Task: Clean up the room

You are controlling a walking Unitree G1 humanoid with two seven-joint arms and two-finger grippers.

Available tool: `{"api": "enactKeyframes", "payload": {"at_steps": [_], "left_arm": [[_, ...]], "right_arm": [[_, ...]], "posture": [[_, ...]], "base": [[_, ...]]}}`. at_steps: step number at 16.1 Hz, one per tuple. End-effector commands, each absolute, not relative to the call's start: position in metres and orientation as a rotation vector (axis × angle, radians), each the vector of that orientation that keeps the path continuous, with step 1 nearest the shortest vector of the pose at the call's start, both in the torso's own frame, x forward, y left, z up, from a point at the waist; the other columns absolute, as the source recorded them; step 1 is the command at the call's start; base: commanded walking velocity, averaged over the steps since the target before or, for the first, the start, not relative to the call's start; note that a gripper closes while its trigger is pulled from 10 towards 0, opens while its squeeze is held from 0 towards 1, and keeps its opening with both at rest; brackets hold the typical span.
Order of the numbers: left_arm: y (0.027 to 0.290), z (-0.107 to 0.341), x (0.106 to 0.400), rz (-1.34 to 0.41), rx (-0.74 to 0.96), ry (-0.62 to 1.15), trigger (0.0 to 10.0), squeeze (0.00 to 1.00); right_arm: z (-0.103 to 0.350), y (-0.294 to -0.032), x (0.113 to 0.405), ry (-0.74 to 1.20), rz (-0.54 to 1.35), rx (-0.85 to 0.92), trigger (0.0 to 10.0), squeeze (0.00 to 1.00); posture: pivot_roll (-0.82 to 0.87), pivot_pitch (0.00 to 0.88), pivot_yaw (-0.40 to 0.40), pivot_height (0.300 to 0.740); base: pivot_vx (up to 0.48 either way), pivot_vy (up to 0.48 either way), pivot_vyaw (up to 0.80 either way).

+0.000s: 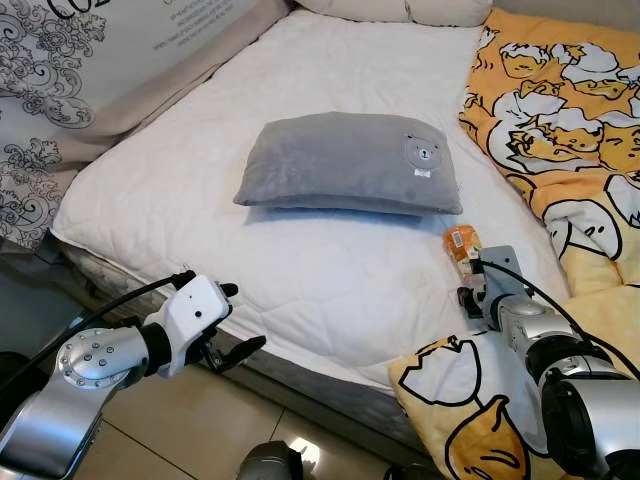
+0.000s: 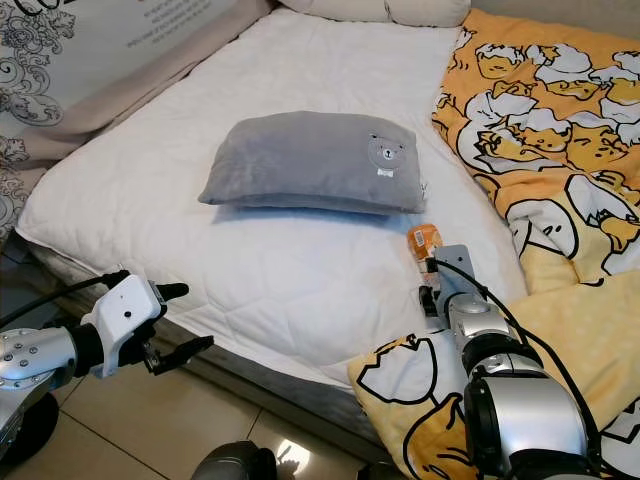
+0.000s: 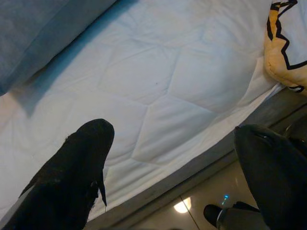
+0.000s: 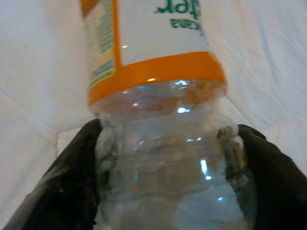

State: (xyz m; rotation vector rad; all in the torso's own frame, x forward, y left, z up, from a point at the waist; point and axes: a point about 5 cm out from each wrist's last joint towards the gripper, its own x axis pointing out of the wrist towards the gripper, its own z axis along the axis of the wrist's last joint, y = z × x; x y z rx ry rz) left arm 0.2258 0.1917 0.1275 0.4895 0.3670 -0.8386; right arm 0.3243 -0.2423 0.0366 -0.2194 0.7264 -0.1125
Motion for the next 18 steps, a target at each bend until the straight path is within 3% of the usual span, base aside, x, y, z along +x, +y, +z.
{"api": "enactKeyframes", "payload": {"at_steps": [1, 7, 10, 12, 13, 14, 15, 18], "left_arm": [[0.192, 0.131, 0.225, -0.844, 0.497, 0.367, 10.0, 0.0], [0.185, 0.127, 0.229, -0.838, 0.461, 0.356, 10.0, 0.0], [0.18, 0.115, 0.229, -0.779, 0.383, 0.341, 10.0, 0.0], [0.176, 0.109, 0.23, -0.715, 0.332, 0.319, 10.0, 0.0], [0.175, 0.108, 0.232, -0.655, 0.299, 0.298, 10.0, 0.0], [0.173, 0.108, 0.233, -0.618, 0.284, 0.278, 10.0, 0.0], [0.171, 0.108, 0.235, -0.562, 0.262, 0.244, 10.0, 0.0], [0.163, 0.109, 0.24, -0.358, 0.194, 0.155, 10.0, 0.0]], "right_arm": [[0.035, -0.242, 0.323, 0.725, -0.121, -0.192, 0.0, 0.0], [0.033, -0.244, 0.321, 0.705, -0.132, -0.162, 0.0, 0.0], [0.038, -0.245, 0.324, 0.611, -0.175, -0.078, 0.0, 0.0], [0.045, -0.246, 0.327, 0.512, -0.195, -0.031, 0.0, 0.0], [0.053, -0.242, 0.328, 0.424, -0.184, -0.023, 3.9, 0.0], [0.06, -0.24, 0.326, 0.359, -0.195, -0.011, 9.5, 0.0], [0.074, -0.237, 0.32, 0.249, -0.215, 0.009, 10.0, 0.0], [0.119, -0.204, 0.301, -0.023, -0.184, 0.06, 10.0, 0.0]], "posture": [[0.33, 0.135, 0.067, 0.74], [0.28, 0.079, 0.063, 0.74], [0.17, 0.0, 0.078, 0.74], [0.11, 0.0, 0.083, 0.74], [0.09, 0.0, 0.083, 0.74], [0.08, 0.0, 0.083, 0.74], [0.06, 0.0, 0.087, 0.74], [0.02, 0.0, 0.097, 0.74]], "base": [[0.0, 0.0, 0.0], [0.0, 0.0, 0.0], [0.0, 0.0, 0.0], [0.0, 0.0, 0.0], [0.0, 0.0, 0.0], [0.0, 0.0, 0.0], [0.0, 0.0, 0.0], [0.0, 0.0, 0.27]]}}
